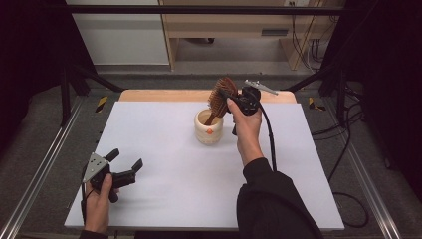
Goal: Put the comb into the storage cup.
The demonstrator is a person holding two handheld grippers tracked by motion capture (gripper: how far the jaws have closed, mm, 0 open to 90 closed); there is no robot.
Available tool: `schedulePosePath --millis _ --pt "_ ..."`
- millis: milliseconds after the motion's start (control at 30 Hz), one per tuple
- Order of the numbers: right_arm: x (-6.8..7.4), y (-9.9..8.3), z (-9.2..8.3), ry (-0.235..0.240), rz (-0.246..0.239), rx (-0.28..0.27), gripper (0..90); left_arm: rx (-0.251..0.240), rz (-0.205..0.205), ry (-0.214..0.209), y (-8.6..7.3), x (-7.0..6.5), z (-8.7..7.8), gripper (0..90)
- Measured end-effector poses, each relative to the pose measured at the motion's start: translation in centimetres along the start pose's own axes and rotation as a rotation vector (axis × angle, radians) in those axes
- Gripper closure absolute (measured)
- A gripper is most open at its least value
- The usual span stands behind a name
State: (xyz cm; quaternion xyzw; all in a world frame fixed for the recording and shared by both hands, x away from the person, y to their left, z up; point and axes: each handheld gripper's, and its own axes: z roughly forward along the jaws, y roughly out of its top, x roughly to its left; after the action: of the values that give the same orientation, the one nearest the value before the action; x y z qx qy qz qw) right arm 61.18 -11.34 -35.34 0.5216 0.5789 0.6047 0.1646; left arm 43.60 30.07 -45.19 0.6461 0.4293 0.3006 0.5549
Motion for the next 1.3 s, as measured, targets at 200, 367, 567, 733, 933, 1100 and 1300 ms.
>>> schedulePosePath --millis 200,367,567,733,933,1100,1300 --pt "0.0 -0.2 0.2 0.002 0.007 0.004 51.5 0.0 0.0 0.0 0.0 0.0 0.0 1.6" --pt "0.0 -0.4 0.4 0.005 0.002 0.005 51.4 0.001 0.0 -0.001 0.0 0.0 0.0 1.6" --pt "0.1 -0.6 0.6 0.011 0.004 0.008 51.4 0.002 -0.001 -0.002 0.0 0.0 0.0 1.6" --pt "0.1 -0.7 0.7 0.015 0.008 0.011 51.4 0.001 -0.003 -0.003 0.0 0.0 0.0 1.6" --pt "0.1 -0.8 0.8 0.012 0.011 0.012 51.4 -0.001 -0.008 -0.003 0.0 0.1 0.0 1.6" --pt "0.0 -1.0 0.9 0.015 0.012 0.014 51.3 0.0 -0.011 -0.001 -0.1 0.1 0.0 1.6" --pt "-0.1 -1.2 1.0 0.017 0.021 0.02 51.3 0.002 -0.006 -0.001 -0.1 0.1 0.0 1.6"
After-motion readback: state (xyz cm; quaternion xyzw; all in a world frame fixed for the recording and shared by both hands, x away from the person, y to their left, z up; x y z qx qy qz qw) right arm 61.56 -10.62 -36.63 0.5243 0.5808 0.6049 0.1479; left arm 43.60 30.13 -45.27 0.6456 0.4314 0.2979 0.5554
